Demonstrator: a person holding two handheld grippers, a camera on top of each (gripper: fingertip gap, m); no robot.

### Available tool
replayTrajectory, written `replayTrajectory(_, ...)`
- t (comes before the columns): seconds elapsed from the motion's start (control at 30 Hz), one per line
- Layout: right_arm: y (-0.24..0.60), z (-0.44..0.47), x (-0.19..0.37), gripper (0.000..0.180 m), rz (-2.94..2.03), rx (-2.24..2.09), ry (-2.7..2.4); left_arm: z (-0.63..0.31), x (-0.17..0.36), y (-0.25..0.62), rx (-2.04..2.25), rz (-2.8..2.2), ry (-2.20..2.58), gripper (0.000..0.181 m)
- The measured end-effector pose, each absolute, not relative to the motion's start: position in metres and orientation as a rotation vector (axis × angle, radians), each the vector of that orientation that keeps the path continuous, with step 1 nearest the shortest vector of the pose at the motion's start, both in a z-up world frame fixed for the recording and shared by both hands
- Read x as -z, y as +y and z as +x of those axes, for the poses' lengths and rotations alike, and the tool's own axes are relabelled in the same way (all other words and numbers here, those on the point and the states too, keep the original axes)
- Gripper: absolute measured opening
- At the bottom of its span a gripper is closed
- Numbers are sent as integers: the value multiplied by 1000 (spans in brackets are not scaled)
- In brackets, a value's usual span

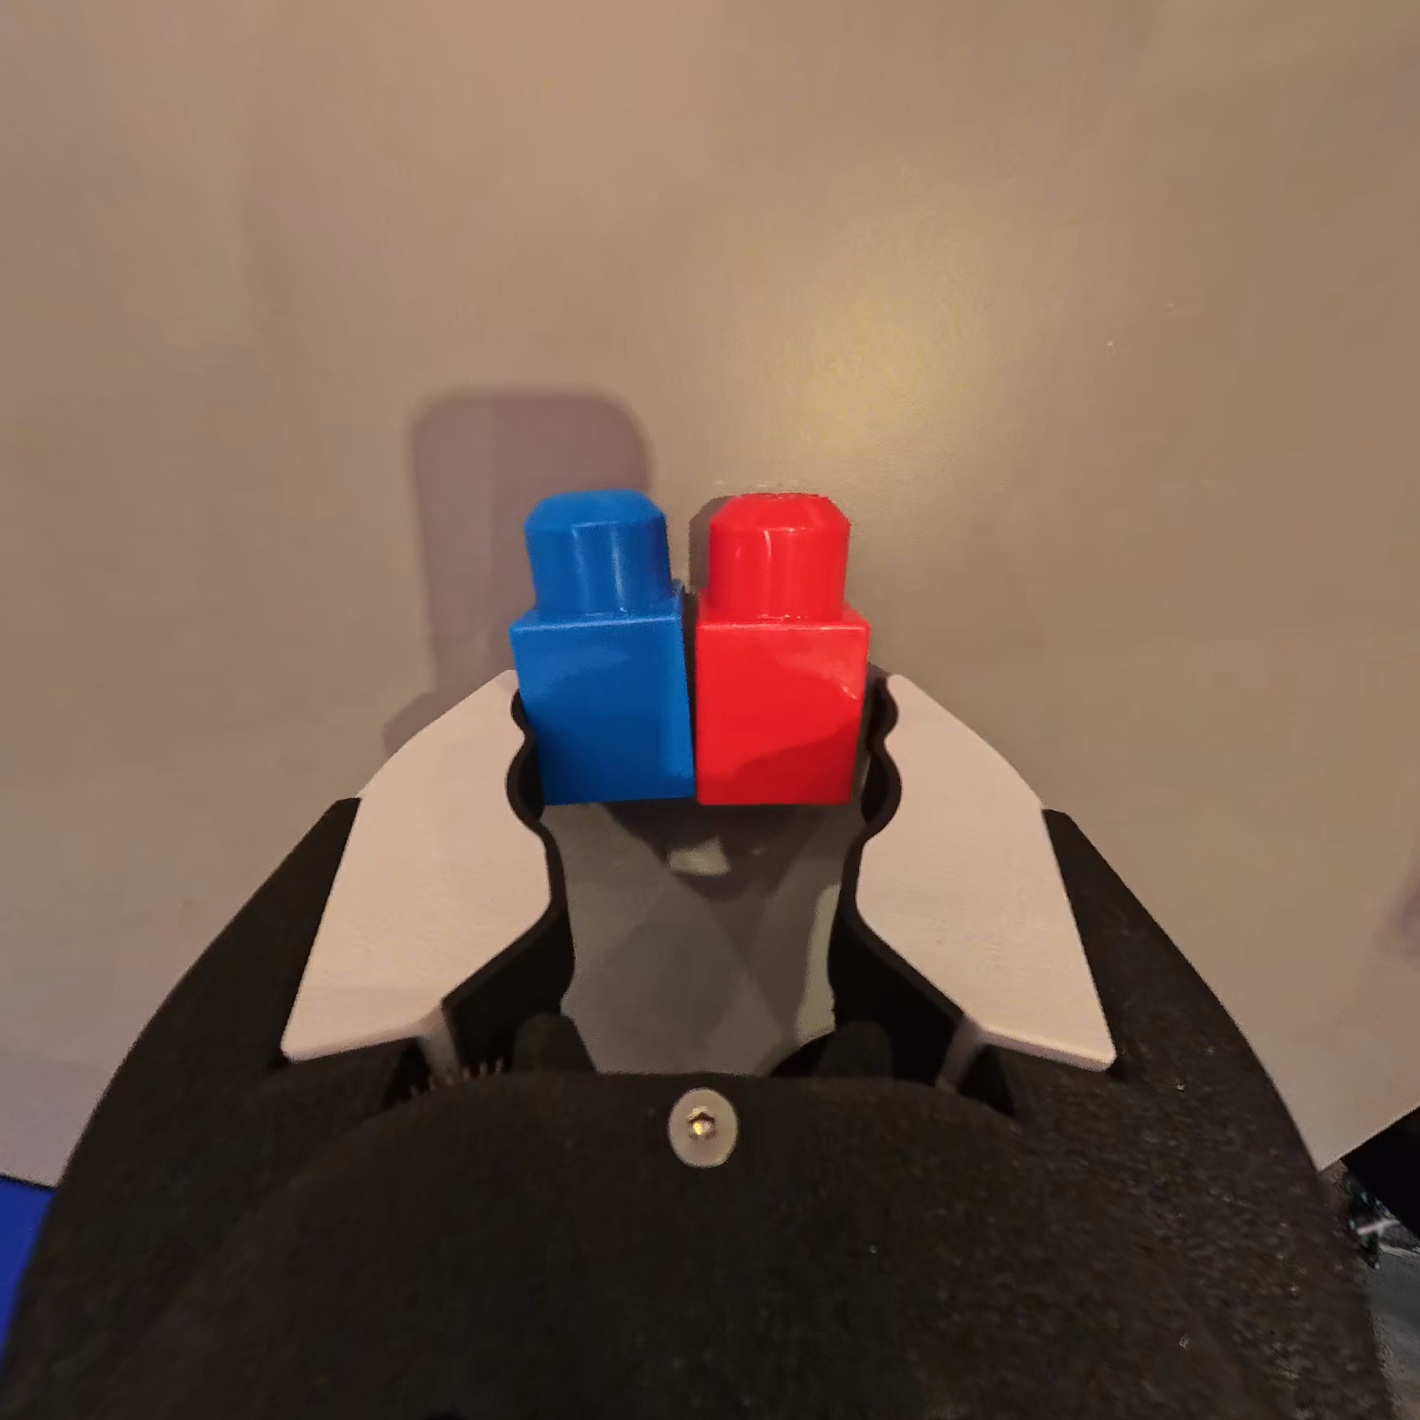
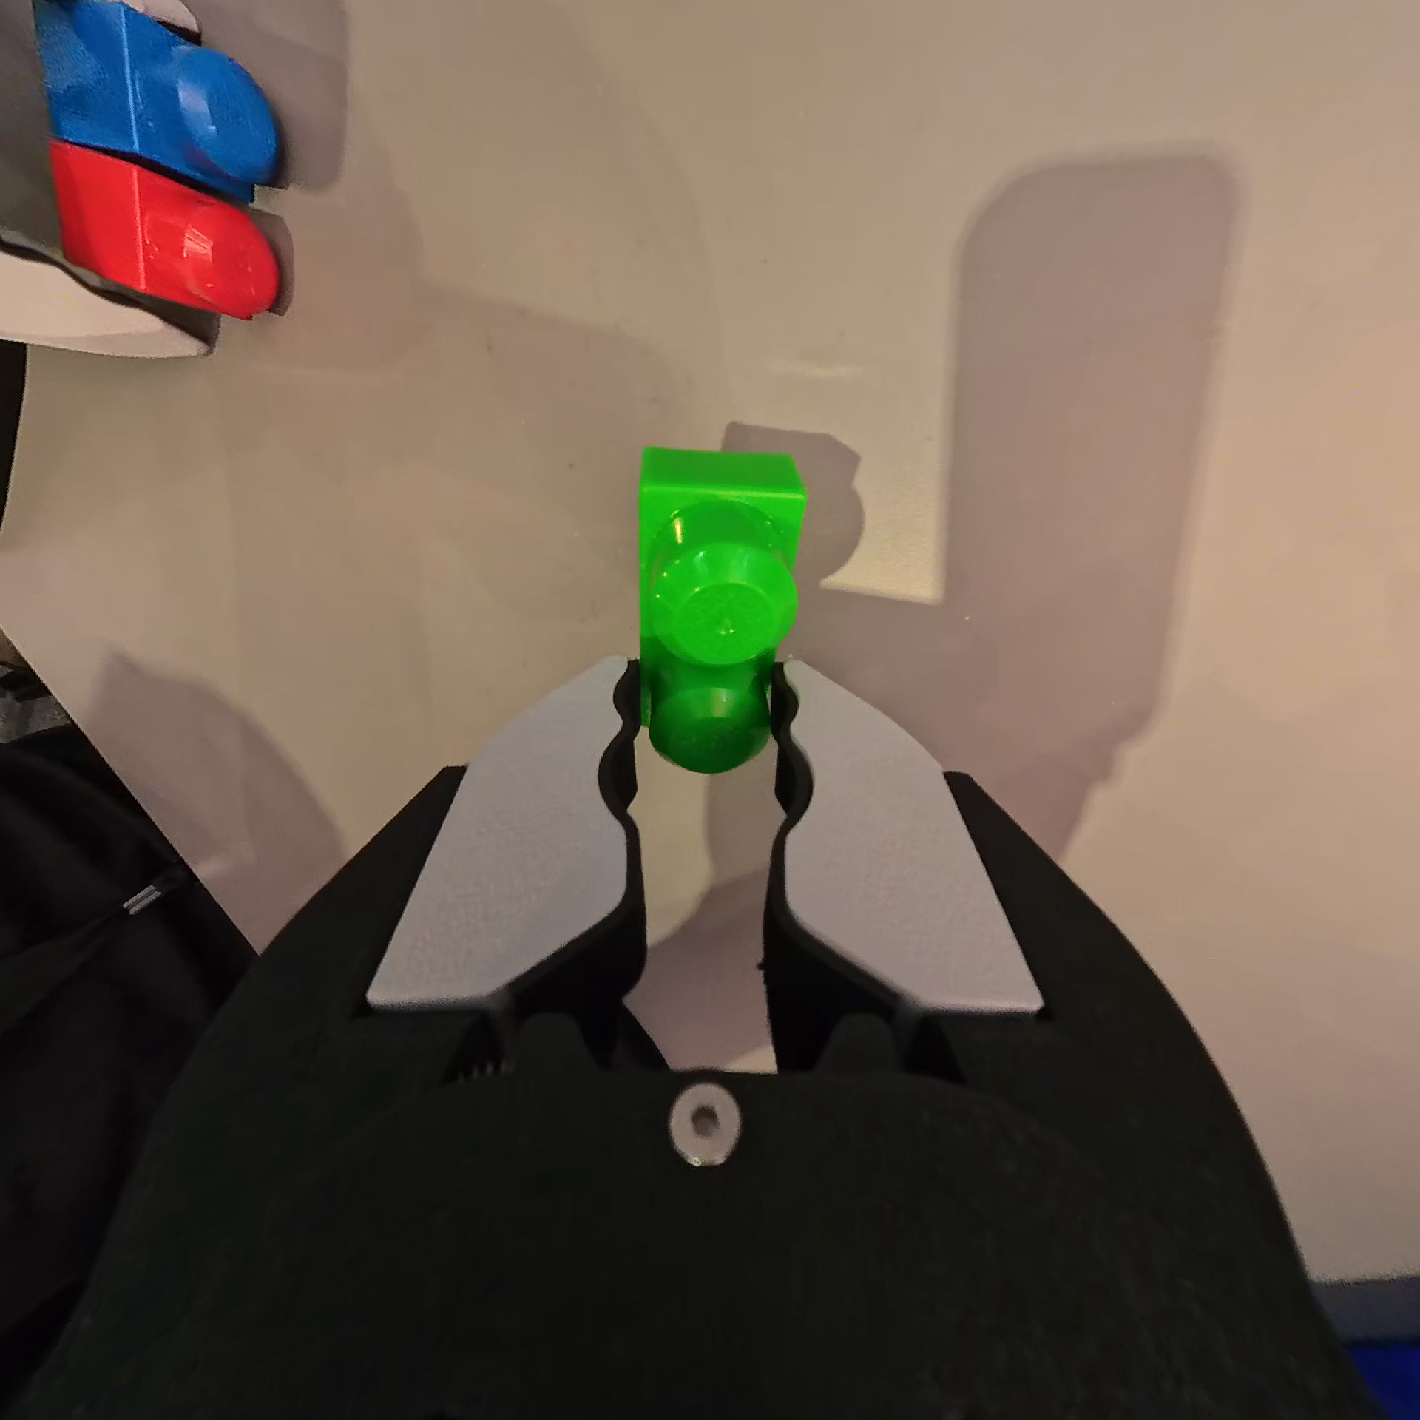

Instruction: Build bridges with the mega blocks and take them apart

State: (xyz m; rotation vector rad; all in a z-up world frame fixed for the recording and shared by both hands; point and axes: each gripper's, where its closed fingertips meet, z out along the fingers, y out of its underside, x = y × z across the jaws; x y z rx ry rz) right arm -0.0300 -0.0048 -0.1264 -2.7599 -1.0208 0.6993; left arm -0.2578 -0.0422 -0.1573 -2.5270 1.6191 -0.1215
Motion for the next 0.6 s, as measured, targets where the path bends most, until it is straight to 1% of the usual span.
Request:
replayTrajectory(0.17, -5, -31, 128, 32, -2763, -712, -1025, -256, 158, -46, 162, -2491, 1599, 90)
replayTrajectory(0.6, -7, -32, 130, 32, -2769, -740, -1041, -257, 156, -38, 192, -2427, 1532, 89)
